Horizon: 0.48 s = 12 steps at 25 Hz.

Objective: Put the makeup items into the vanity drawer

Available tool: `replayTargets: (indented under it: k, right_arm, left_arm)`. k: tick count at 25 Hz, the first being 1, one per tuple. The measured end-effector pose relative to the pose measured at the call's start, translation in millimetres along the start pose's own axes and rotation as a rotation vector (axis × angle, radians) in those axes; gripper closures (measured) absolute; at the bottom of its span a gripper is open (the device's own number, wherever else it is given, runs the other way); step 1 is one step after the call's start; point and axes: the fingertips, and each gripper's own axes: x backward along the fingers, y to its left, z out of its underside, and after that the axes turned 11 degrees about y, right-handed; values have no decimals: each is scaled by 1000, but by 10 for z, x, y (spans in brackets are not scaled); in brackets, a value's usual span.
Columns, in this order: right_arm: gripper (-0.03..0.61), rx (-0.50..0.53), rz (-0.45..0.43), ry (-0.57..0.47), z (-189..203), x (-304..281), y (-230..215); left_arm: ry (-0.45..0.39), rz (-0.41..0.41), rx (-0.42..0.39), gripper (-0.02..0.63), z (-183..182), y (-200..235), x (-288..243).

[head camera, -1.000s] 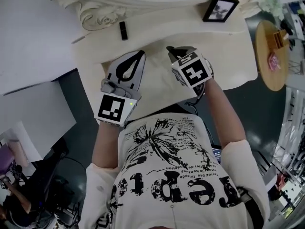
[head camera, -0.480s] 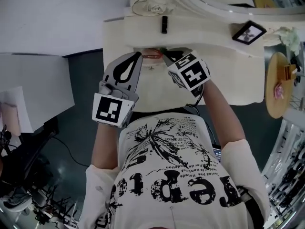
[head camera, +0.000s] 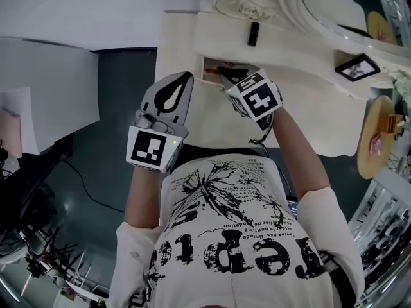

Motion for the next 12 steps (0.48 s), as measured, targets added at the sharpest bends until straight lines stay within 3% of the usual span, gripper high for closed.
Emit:
replayTargets:
  k: [5, 9, 12]
  right_arm:
    - [364, -29, -23, -18, -46, 28, 43]
    - [367, -45, 7, -52, -28, 143, 39]
    - [427, -86, 34, -132, -18, 289, 25]
  left_arm:
    - [-26, 2, 9, 601, -34, 26, 26]
    - [-41, 28, -7, 601, -79, -27, 33]
    - [-56, 53, -38, 601, -96, -113, 47]
